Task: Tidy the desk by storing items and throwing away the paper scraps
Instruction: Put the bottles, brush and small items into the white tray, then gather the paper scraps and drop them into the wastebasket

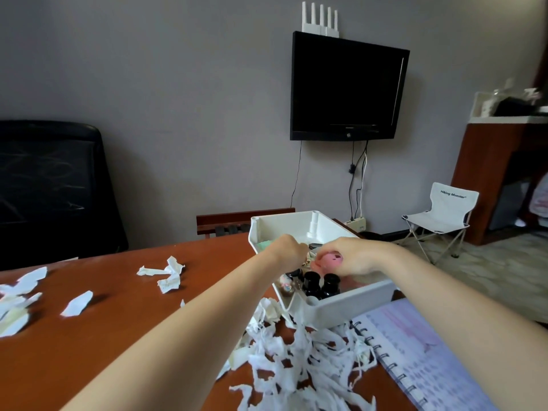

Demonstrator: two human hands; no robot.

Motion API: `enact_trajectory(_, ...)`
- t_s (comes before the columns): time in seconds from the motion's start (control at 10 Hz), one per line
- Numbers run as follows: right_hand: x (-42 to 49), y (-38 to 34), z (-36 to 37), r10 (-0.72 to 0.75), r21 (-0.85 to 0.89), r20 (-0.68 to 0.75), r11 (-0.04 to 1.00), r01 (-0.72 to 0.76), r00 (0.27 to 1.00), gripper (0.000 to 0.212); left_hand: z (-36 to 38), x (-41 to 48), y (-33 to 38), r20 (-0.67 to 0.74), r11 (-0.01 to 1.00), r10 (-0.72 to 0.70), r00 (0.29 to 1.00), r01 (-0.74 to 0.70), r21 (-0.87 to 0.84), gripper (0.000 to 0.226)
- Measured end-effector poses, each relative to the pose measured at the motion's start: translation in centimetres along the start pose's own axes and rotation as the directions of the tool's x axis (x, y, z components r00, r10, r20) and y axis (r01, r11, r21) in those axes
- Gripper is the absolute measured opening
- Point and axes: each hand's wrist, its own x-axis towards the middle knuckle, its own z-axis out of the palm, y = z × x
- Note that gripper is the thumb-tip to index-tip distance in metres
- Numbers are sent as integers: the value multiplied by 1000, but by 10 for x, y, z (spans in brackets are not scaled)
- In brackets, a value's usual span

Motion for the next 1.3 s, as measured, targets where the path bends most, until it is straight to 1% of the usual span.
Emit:
enact_trajectory(0.1, -3, -12, -7, 107, -44, 49, 994, -105, 993, 47, -9, -10, 1, -5, 1000, 0, 1000, 0, 16, 34)
enact_trajectory(0.2, -12, -26, -17, 115, -108, 1, 988, -114, 993, 55, -21, -27, 2, 29, 999, -44, 999, 44, -1, 34)
enact_trajectory(0.3, -24, -43, -26, 54, -100, -82, 993, -62, 995, 49, -40, -58, -5, 33, 995, 22, 999, -26, 94, 34)
enact_trajectory(0.4, -41, -70, -28, -6, -81, -143, 997, -6, 990, 42, -50, -82, -18, 79, 955, 144, 986, -160, 251, 33)
enact_trajectory(0.5, -66, -103, -24, -72, -87, -119, 994, 62, 990, 36, -72, -118, -24, 57, 937, 185, 981, -194, 290, 33)
enact_trajectory(0.6, -92, -136, -11, -129, -119, -40, 985, 123, 991, 36, -93, -164, -36, 77, 903, 192, 978, -207, 377, 32)
enact_trajectory(0.7, -117, -171, 6, -199, -187, 37, 961, 203, 979, 38, -114, -210, -53, 76, 870, 126, 989, -146, 471, 33)
enact_trajectory(0.8, -138, -209, 25, -246, -245, 94, 933, 262, 965, 41, -128, -266, -69, 30, 846, 51, 998, -59, 530, 36)
enact_trajectory(0.9, -156, -244, 47, -291, -278, 117, 908, 312, 950, 41, -133, -316, -92, -9, 832, -17, 1000, 19, 555, 39)
enact_trajectory(1.0, -177, -272, 71, -341, -299, 125, 882, 363, 932, 40, -135, -358, -122, -6, 829, -100, 995, 86, 553, 39)
enact_trajectory(1.1, -199, -290, 96, -366, -288, 138, 874, 391, 920, 42, -132, -394, -153, -27, 856, -97, 995, 97, 508, 35)
enact_trajectory(1.2, -219, -297, 121, -390, -264, 129, 873, 410, 912, 44, -120, -425, -178, -87, 848, -96, 992, 127, 514, 38)
enact_trajectory(1.3, -240, -291, 143, -389, -269, 76, 879, 394, 918, 47, -101, -446, -197, -142, 865, -93, 985, 151, 478, 46)
